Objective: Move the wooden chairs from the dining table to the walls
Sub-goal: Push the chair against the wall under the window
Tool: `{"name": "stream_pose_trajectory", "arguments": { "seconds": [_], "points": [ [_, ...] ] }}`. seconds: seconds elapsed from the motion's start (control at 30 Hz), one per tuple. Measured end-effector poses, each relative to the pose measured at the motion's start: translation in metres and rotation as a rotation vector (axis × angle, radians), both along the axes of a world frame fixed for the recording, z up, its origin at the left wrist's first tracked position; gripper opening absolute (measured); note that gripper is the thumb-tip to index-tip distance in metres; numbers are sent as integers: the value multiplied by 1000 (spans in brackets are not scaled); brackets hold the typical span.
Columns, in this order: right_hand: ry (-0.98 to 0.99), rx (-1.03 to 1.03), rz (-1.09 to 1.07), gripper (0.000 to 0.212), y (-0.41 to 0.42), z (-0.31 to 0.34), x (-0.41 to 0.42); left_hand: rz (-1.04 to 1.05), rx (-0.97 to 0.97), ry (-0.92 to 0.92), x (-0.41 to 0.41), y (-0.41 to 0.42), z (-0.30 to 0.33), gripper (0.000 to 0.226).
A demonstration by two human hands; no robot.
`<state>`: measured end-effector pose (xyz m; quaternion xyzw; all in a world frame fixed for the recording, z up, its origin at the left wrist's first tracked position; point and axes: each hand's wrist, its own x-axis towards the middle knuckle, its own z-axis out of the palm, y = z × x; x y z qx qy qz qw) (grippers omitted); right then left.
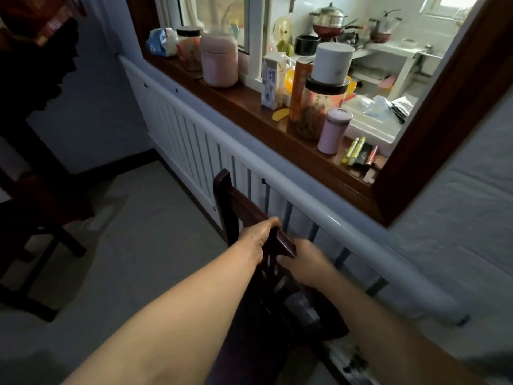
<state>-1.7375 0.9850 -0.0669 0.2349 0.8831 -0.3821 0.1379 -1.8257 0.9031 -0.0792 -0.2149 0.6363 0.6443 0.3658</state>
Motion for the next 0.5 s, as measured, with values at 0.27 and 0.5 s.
{"name": "stream_pose_trajectory", "arguments": {
  "seconds": [0.27, 0.5],
  "points": [
    [173, 310, 11, 30, 35, -22, -16, 7, 0, 2, -24, 46, -17, 45],
    [196, 306, -5, 29, 40, -34, -36, -17, 21, -8, -47, 53, -28, 42]
  ]
}}
